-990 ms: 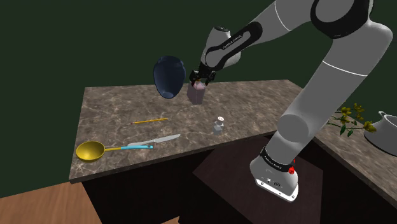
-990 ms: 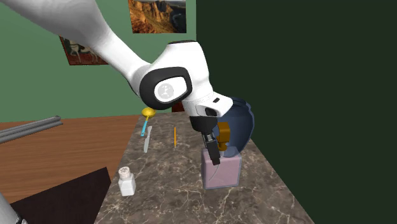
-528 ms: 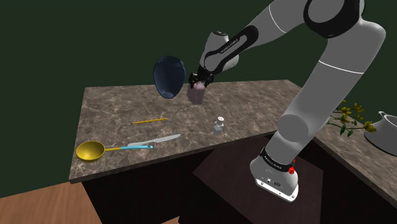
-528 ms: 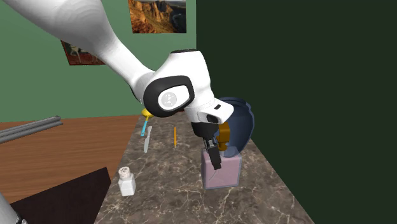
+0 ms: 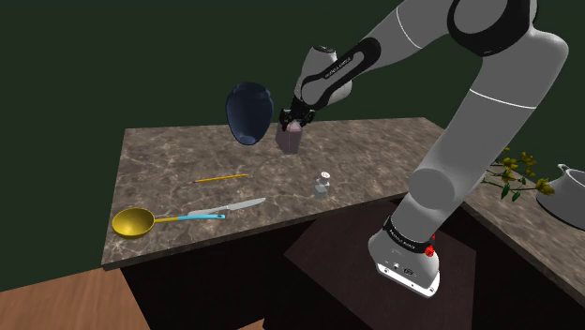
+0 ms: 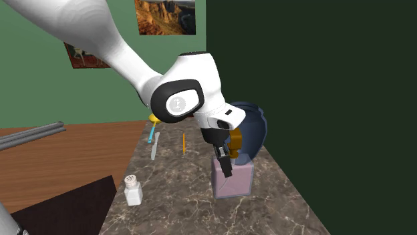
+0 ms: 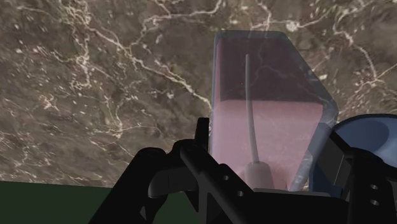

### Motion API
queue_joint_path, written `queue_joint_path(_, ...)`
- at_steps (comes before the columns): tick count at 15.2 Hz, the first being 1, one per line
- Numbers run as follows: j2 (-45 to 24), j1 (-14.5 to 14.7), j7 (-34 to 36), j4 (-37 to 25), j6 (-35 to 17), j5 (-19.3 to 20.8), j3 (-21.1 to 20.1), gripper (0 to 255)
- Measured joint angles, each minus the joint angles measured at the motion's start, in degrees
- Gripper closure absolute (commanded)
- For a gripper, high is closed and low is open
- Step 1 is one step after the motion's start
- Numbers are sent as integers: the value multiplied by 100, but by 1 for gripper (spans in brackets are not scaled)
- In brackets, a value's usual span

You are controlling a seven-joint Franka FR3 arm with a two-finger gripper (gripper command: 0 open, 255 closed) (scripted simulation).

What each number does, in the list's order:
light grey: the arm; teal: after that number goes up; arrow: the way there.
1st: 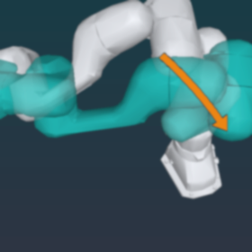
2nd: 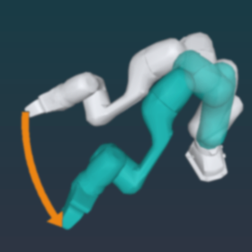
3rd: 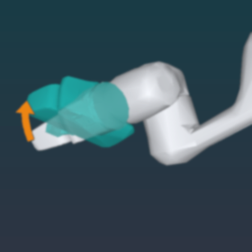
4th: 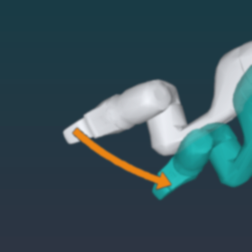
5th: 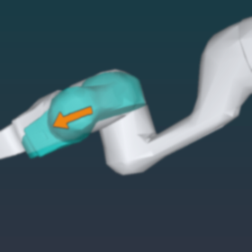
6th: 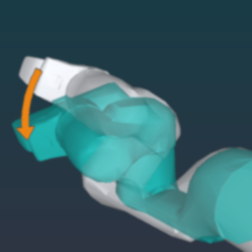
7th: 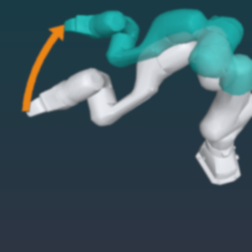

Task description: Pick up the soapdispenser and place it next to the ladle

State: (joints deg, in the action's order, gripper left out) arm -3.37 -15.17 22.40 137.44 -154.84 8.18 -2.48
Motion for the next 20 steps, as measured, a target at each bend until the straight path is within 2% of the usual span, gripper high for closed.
queue_joint_path(6, 26, 1, -10, -9, 39, -13, -3, 255)
queue_joint_path(20, 759, 22, -237, -312, 1064, -262, -27, 255)
